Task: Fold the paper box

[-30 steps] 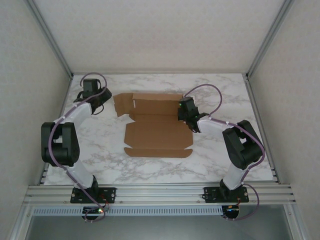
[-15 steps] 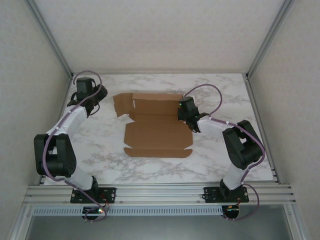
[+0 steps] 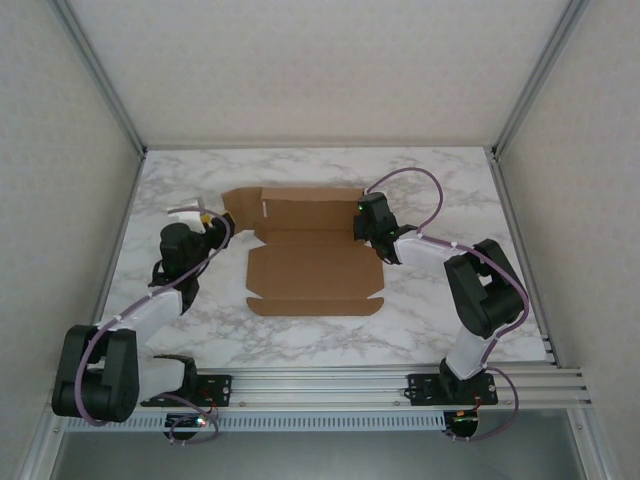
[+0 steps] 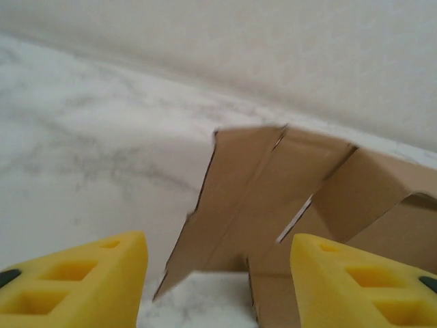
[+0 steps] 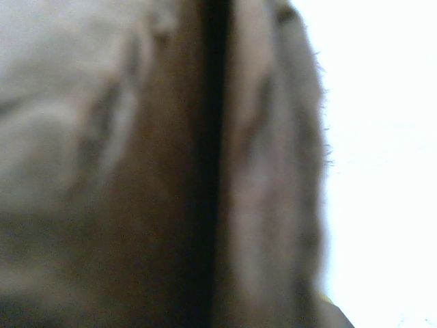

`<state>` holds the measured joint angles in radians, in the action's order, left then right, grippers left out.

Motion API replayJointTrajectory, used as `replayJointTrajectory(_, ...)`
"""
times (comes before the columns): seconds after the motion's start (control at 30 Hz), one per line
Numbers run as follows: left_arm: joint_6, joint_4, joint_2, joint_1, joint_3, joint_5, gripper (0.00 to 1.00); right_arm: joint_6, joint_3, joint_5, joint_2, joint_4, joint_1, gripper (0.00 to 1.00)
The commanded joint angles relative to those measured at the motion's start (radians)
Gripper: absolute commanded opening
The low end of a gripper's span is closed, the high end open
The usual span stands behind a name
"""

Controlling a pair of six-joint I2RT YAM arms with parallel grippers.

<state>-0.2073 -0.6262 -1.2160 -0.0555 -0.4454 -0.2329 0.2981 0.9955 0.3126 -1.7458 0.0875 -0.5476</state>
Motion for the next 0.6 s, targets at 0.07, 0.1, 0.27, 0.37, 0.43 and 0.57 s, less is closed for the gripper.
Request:
replayJointTrajectory(0.07,0.184,-0.016,-0.101,0.018,-0.101,-0.073,0.59,-0.005,-0.001,-0.057,-0.023,-0.029,0.001,0.00)
replayJointTrajectory(0.1,0.200,-0.003,-0.125,0.020,-0.117,-0.078,0.60,-0.004,-0.004,-0.059,-0.021,-0.028,0.001,0.00)
replayJointTrajectory(0.27,0.219,0.049,-0.242,0.047,-0.195,-0.130,0.62,-0.004,-0.006,-0.065,-0.015,-0.023,0.002,0.00)
replayJointTrajectory(0.37,0.227,0.066,-0.290,0.056,-0.225,-0.186,0.61,-0.006,-0.006,-0.067,-0.014,-0.024,0.002,0.00)
replayJointTrajectory(0.43,0.225,0.070,-0.316,0.060,-0.238,-0.199,0.59,-0.006,-0.007,-0.070,-0.014,-0.027,0.002,0.00)
replayJointTrajectory(0.57,0.214,0.075,-0.328,0.065,-0.250,-0.221,0.49,-0.007,-0.003,-0.070,-0.015,-0.028,0.002,0.00)
